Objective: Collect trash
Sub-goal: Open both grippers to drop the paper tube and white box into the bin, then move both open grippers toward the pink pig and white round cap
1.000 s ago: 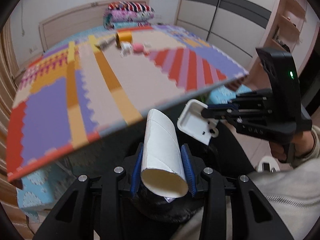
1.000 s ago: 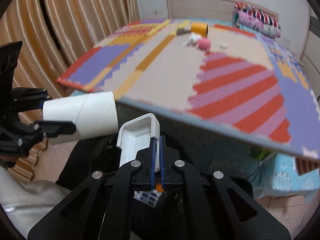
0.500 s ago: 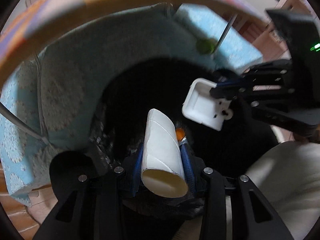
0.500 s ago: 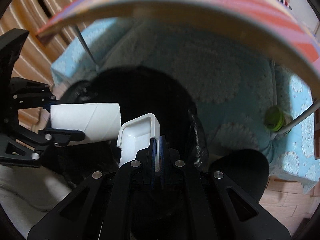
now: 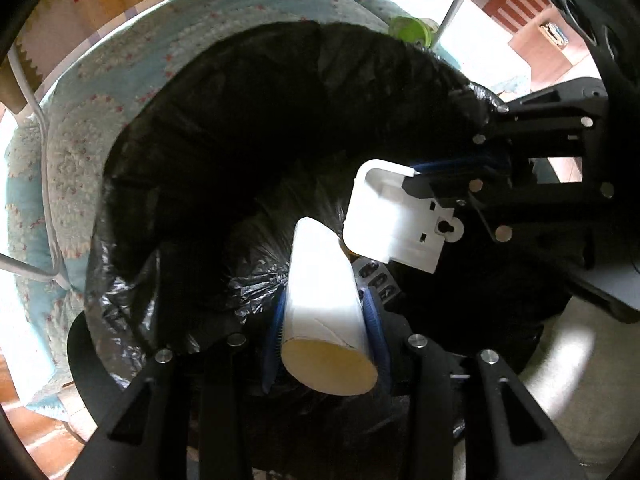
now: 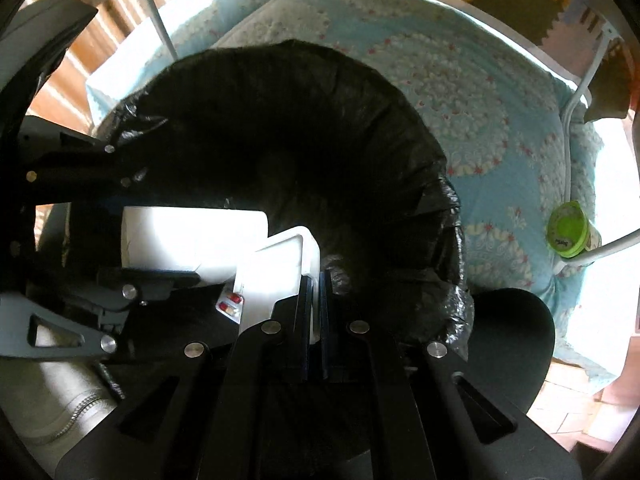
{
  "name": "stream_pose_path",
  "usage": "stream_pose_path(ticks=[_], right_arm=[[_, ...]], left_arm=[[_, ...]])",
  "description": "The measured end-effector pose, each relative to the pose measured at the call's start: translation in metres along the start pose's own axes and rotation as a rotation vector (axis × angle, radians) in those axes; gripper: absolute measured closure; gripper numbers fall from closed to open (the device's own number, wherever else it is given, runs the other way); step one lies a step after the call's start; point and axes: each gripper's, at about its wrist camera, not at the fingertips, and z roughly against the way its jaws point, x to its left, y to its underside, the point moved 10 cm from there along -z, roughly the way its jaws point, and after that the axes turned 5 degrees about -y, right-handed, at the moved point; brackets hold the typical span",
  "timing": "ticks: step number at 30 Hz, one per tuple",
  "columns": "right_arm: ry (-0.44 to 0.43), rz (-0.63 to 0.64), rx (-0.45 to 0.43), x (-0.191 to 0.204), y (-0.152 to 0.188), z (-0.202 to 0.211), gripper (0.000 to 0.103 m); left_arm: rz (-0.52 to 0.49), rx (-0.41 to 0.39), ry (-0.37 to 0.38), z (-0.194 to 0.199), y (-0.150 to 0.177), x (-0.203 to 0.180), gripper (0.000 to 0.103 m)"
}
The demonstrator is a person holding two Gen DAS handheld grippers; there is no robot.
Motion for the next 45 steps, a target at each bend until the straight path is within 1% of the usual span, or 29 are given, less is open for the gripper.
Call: stream_pose_path(ticks=[6,9,11,14,17,22,28,35,37,41,43,45], right_arm=[[-0.012,0.002,0.009,0.002,0.0,-0.005,0.097],[-0.017,-0.002,0.002,0.002,0.0,-0.003,0.094],[-0.024,-0.004,-0.006,0.003,-0.001,-0.001,0.092],[-0.026,-0.005,-0.019,0.003,-0.003,0.003,0.089],[-0.031,-0.017,-0.039,0.001,-0.005,0.01,0.08],[-0.043,-0.039,-0.075,-0.003,-0.011,0.027,0.08],[-0.064,-0.048,-0.148,-0.004,-0.022,0.057,0.08],[-0.07,-0.038,-0.27,-0.009,-0.044,0.109,0.08],[-0.07,-0.041,-0.306,-0.012,-0.052,0.124,0.079],[-0.066,-0.046,-0.367,-0.02,-0.065,0.147,0.075],[-0.056,-0.046,-0.398,-0.025,-0.074,0.159,0.074],[-0.046,-0.045,-0.419,-0.03,-0.081,0.166,0.073]], left_arm=[[0.007,0.006,0.007,0.002,-0.002,0.001,0.065],[0.02,-0.021,0.031,0.009,-0.004,-0.002,0.056],[0.017,-0.042,0.034,0.013,-0.007,-0.005,0.048],[0.024,-0.072,0.028,0.023,-0.009,-0.004,0.041],[0.05,-0.091,0.041,0.032,-0.011,-0.001,0.041],[0.076,-0.146,0.05,0.055,-0.013,0.006,0.041],[0.08,-0.237,0.039,0.095,-0.025,0.015,0.041],[0.053,-0.341,0.035,0.143,-0.043,0.016,0.041],[0.044,-0.37,0.042,0.157,-0.048,0.016,0.041],[0.026,-0.433,0.03,0.183,-0.061,0.019,0.041],[0.034,-0.465,0.019,0.197,-0.07,0.023,0.041],[0.036,-0.494,0.028,0.208,-0.078,0.025,0.041]])
